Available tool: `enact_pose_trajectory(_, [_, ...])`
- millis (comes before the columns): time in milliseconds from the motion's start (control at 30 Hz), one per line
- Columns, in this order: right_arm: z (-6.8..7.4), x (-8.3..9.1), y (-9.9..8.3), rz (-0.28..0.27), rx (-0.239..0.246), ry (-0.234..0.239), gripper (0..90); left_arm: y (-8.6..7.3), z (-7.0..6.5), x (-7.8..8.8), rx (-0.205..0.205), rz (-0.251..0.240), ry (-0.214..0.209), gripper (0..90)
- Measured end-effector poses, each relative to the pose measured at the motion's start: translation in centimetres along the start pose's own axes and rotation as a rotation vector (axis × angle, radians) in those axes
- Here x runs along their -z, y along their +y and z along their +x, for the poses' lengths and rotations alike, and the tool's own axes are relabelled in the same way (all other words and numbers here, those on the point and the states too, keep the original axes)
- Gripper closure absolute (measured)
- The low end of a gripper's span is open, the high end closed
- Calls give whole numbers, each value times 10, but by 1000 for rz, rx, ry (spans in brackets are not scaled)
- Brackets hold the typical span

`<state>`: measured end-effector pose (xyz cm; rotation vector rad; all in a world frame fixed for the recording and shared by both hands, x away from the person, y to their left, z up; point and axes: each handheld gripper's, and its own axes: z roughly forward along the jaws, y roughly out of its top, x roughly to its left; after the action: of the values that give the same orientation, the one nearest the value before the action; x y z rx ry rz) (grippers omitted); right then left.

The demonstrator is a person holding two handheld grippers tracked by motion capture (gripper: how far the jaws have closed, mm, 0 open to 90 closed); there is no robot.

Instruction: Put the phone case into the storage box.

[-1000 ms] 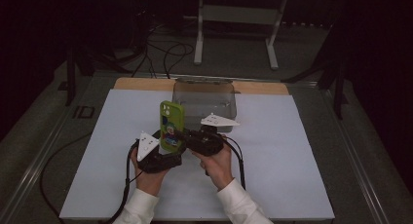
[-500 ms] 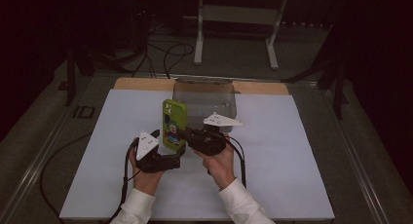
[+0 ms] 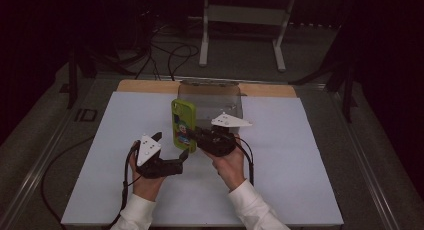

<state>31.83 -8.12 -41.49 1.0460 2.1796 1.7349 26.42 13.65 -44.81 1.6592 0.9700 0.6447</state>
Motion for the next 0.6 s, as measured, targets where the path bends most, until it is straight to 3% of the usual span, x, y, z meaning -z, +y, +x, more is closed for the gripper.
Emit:
enact_pose_trajectory(267, [-4, 7, 7, 18, -9, -24, 779, 3, 12, 7, 10, 10, 24, 0])
enact_pose_trajectory(400, [-8, 10, 12, 26, -24, -18, 779, 2, 25, 18, 9, 14, 42, 0])
enact_pose_trajectory(600, [-12, 11, 18, 45, -41, -22, 779, -9, 45, 35, 40, 27, 72, 0])
